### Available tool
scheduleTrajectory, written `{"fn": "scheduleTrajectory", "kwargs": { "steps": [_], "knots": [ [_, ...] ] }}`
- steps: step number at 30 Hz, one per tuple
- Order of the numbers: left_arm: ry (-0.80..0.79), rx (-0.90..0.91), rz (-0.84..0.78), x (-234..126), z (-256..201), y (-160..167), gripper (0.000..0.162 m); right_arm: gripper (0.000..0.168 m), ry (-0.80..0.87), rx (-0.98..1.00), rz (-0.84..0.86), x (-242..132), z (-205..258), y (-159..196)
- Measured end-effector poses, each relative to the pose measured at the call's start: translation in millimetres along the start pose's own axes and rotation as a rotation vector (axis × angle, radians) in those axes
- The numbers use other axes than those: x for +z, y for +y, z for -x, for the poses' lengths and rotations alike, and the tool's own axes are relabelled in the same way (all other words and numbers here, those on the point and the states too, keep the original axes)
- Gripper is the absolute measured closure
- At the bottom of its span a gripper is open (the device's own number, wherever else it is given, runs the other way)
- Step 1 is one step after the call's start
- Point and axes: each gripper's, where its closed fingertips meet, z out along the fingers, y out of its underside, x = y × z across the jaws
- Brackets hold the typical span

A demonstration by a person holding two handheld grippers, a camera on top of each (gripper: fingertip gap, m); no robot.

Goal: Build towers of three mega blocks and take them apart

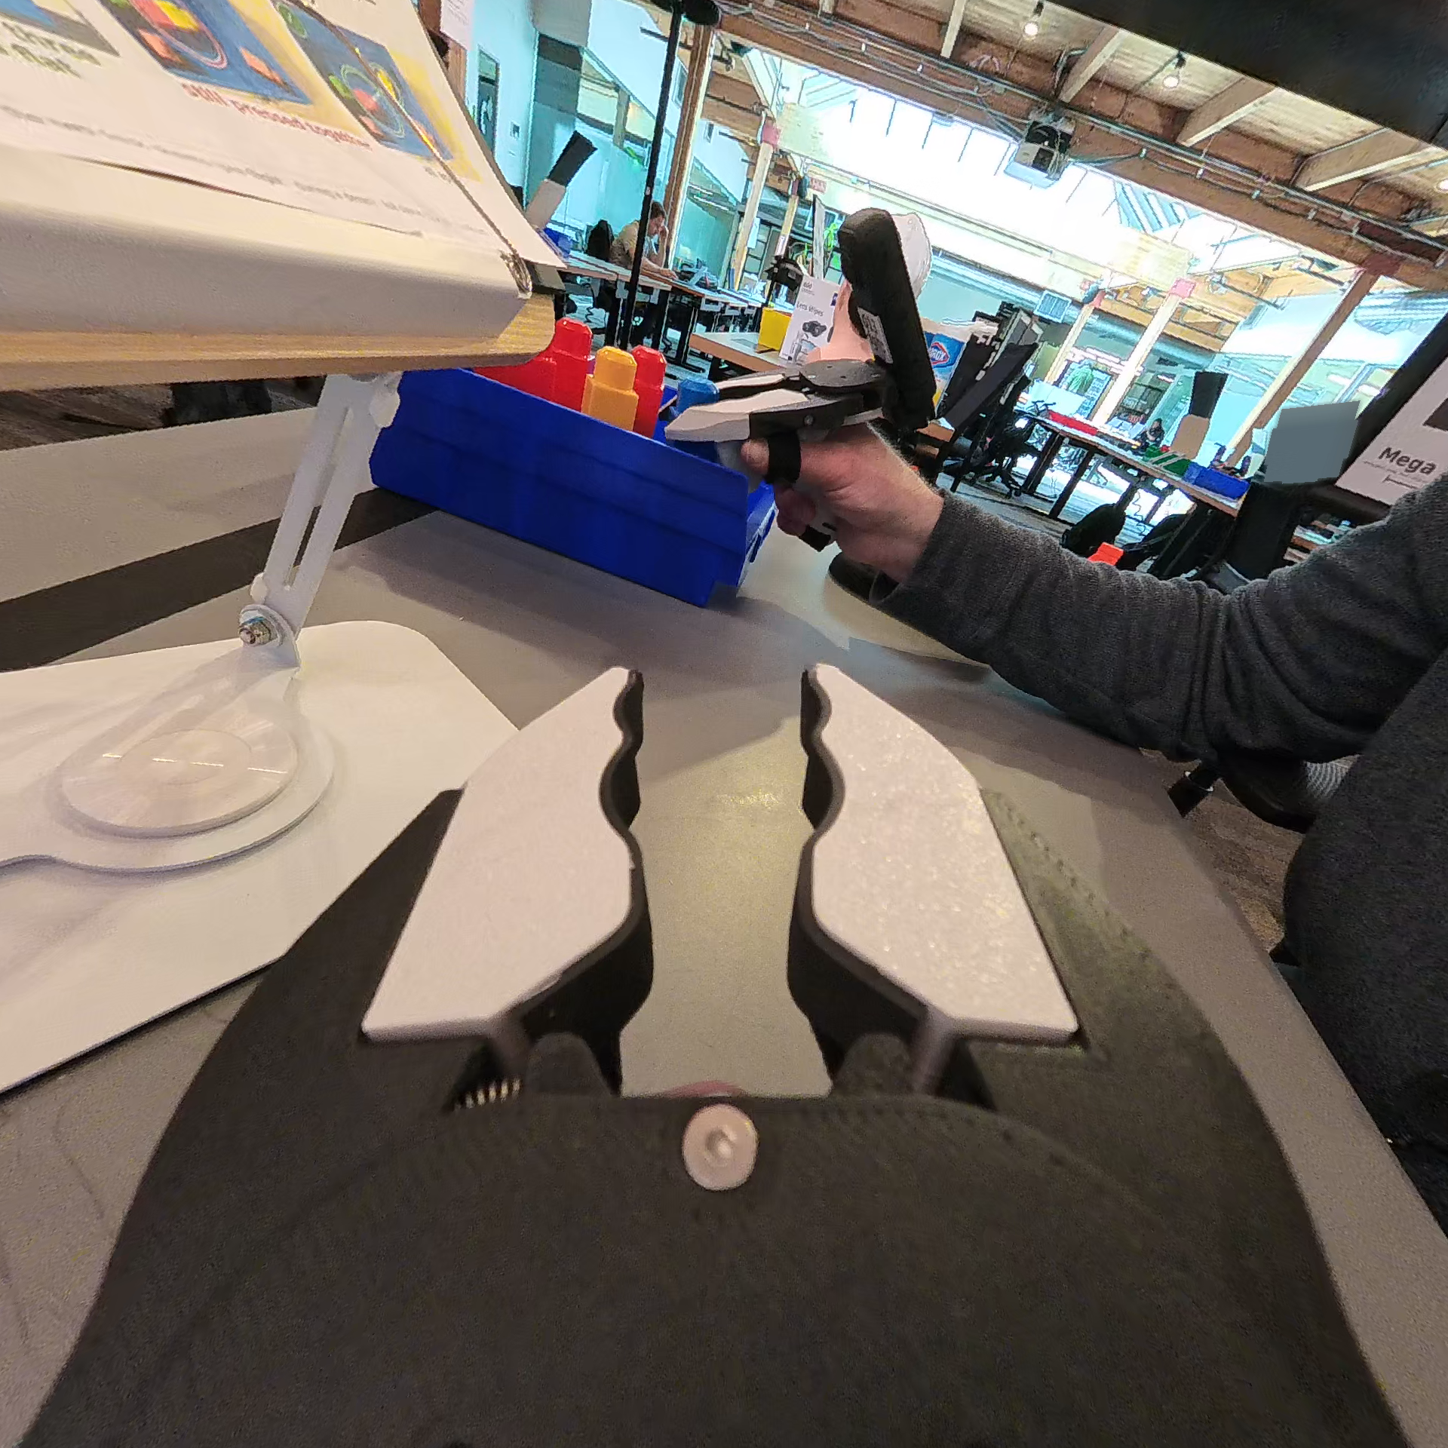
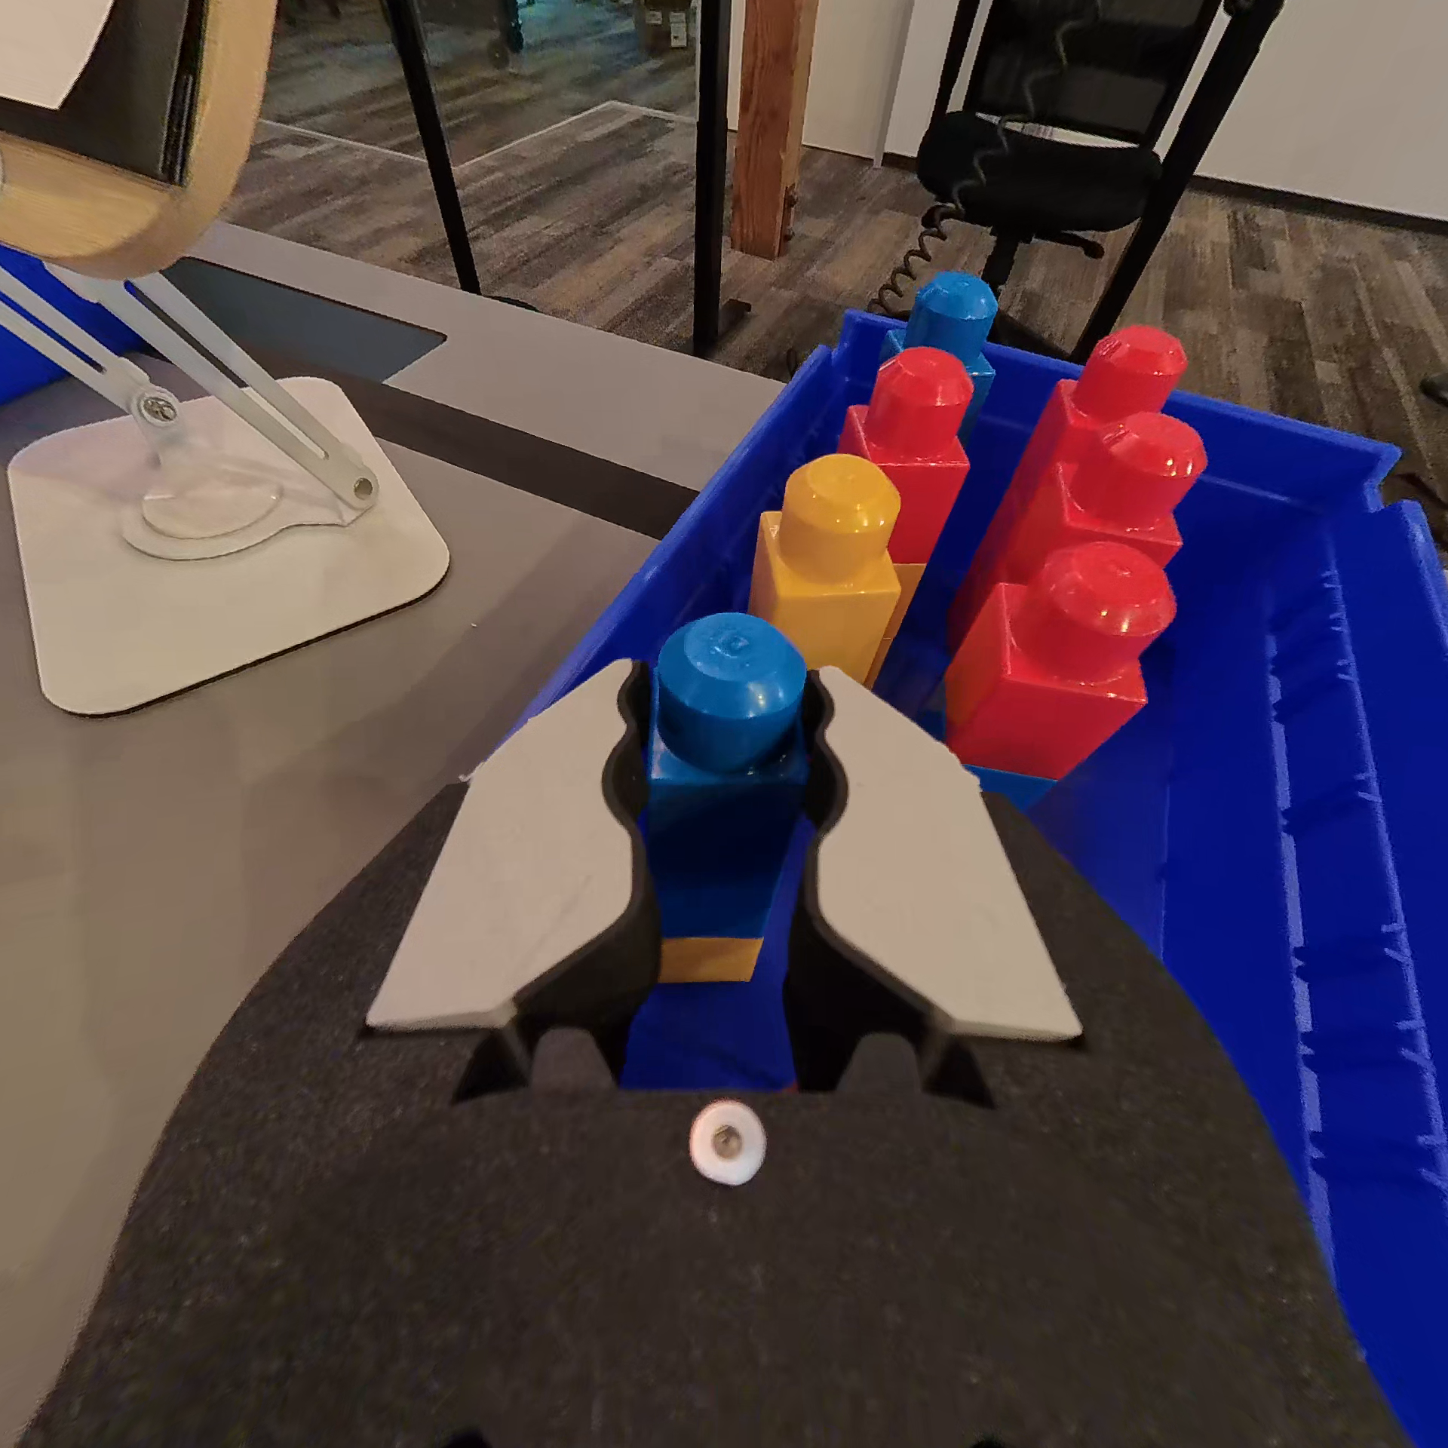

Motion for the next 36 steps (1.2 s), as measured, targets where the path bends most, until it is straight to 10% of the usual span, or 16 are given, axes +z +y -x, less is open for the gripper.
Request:
{"fn": "scheduleTrajectory", "kwargs": {
  "steps": [36],
  "knots": [
    [0.007,0.003,0.014,2.2,-0.7,3.8,0.124,0.107,0.040,-0.012,-0.005,-12.2,-3.1,-1.0]
  ]
}}
